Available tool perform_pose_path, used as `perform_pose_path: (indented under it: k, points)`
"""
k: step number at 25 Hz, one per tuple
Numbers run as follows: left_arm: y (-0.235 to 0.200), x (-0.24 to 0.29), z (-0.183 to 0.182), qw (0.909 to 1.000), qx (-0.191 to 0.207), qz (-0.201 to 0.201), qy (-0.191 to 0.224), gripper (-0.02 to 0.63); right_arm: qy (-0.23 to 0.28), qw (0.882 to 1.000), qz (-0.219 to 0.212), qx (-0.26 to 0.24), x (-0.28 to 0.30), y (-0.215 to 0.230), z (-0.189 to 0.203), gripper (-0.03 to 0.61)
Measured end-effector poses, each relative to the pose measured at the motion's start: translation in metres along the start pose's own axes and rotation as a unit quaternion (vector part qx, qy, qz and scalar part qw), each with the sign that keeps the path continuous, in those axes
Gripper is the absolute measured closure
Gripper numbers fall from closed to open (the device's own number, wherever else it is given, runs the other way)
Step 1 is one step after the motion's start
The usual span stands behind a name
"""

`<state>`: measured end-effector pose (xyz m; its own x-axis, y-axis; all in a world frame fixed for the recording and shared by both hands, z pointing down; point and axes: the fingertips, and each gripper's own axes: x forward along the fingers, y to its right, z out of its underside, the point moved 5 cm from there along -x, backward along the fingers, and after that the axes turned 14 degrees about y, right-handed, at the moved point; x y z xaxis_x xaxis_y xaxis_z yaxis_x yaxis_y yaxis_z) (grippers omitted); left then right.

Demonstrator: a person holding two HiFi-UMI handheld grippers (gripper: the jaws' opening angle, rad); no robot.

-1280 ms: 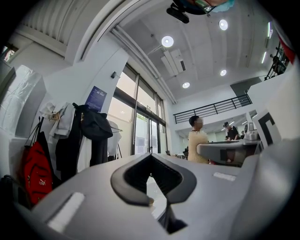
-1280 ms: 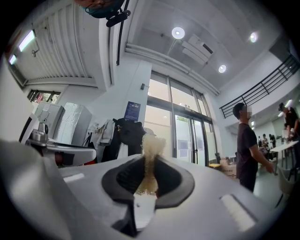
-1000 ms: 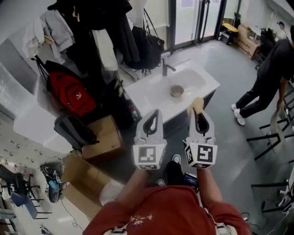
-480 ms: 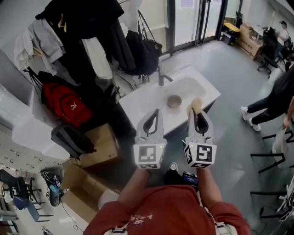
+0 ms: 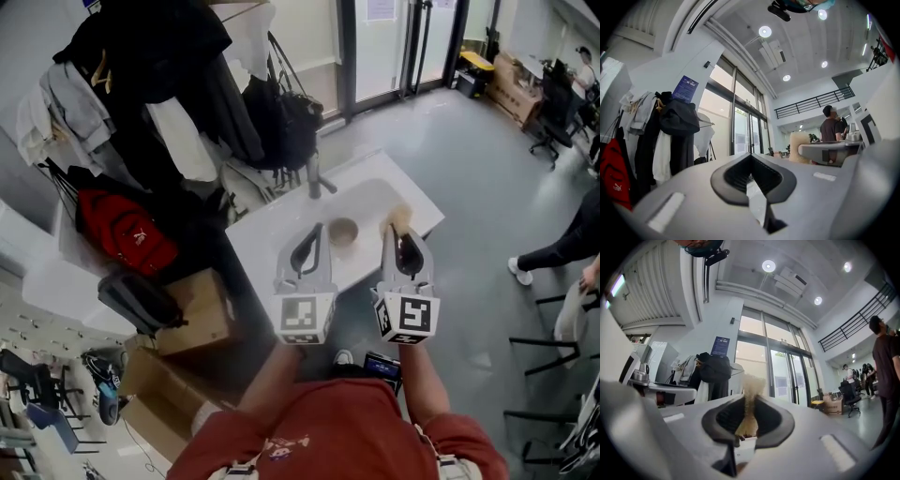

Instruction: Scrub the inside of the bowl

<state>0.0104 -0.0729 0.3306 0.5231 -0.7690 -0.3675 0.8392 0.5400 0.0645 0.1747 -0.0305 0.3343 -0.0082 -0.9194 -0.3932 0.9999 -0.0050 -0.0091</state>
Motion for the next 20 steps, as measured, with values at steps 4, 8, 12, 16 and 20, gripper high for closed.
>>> perform_pose_path:
  k: [4, 8, 12, 16, 20]
  points:
    - [0.005, 0.026, 0.010, 1.0000, 0.004, -0.007, -0.002, 0.607, 0.003, 1.000, -0.008, 0.002, 0.019, 0.020, 0.010, 0.525]
    - [0.005, 0.041, 0.017, 0.9999, 0.012, -0.010, -0.001, 0.607, -0.001, 1.000, -0.013, 0.005, 0.031, 0.029, 0.019, 0.526]
    - [0.007, 0.052, 0.022, 0.9999, 0.009, -0.009, -0.005, 0.607, -0.004, 1.000, -0.013, 0.011, 0.041, 0.035, 0.026, 0.525]
    - [-0.002, 0.061, 0.028, 0.9999, 0.002, -0.011, -0.006, 0.607, -0.004, 1.000, -0.014, 0.007, 0.052, 0.033, 0.034, 0.526]
    - [-0.015, 0.073, 0.041, 0.9998, -0.005, -0.007, -0.016, 0.607, -0.008, 1.000, -0.010, 0.005, 0.068, 0.030, 0.042, 0.526]
